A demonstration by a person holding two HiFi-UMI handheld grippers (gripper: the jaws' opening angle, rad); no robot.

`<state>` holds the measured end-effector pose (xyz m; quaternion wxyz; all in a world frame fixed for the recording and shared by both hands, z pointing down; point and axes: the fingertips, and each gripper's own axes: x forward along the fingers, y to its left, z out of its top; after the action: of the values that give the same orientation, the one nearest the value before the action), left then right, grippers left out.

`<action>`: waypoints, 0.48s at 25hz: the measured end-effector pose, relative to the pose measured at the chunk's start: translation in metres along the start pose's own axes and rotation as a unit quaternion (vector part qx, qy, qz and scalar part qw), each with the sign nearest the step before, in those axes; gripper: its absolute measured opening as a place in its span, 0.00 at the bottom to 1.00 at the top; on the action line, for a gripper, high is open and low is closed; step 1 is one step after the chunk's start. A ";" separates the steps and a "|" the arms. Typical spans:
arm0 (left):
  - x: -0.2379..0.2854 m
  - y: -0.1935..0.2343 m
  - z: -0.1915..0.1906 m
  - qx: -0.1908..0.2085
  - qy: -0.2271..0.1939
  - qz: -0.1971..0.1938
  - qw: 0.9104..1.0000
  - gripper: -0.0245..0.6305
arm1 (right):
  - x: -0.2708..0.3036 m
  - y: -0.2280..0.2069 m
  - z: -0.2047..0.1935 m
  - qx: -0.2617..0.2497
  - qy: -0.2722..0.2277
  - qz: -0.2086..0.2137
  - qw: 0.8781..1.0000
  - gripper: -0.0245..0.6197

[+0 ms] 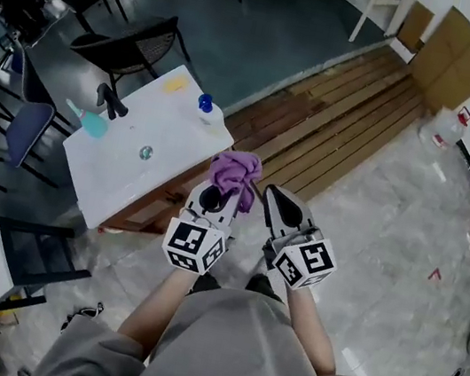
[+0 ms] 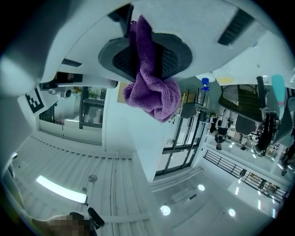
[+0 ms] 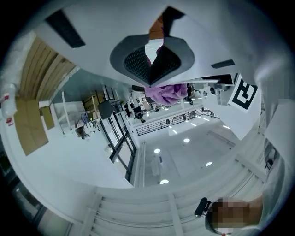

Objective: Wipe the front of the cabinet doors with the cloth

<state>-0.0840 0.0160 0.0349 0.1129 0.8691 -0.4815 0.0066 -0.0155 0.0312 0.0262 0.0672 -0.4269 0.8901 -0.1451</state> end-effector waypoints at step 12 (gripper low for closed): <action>-0.008 0.015 0.043 0.017 -0.057 -0.022 0.998 0.15 | 0.030 0.030 0.038 -0.125 -0.021 0.017 0.992 0.05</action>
<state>-0.1056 0.0062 -0.0054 0.0705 0.8804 -0.4675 -0.0372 -0.0469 0.0180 -0.0195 0.0341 -0.4194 0.9069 -0.0226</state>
